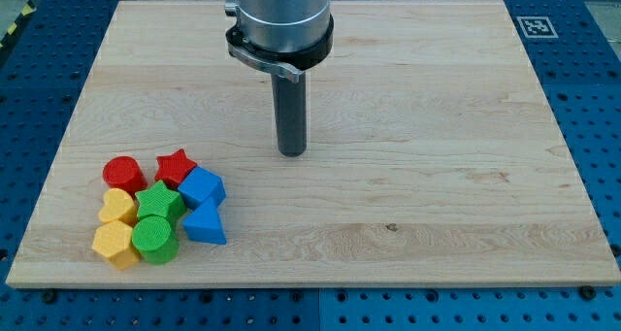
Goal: Move your hand to the left side of the red circle
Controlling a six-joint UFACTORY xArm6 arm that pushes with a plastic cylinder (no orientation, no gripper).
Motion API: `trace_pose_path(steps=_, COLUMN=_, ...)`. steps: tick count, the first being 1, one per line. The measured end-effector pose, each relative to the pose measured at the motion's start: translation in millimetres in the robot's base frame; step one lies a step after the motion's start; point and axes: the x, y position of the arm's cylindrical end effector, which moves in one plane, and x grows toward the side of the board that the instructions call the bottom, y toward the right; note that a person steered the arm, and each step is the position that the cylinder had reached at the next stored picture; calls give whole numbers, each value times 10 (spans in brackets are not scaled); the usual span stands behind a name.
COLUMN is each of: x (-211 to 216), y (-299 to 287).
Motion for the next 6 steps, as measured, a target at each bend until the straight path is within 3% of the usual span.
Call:
trace_pose_path(steps=1, x=0, y=0)
trace_pose_path(steps=2, x=-317, y=-19)
trace_pose_path(steps=3, x=-944, y=-477)
trace_pose_path(steps=4, x=-804, y=-1211)
trace_pose_path(steps=6, x=34, y=-2492)
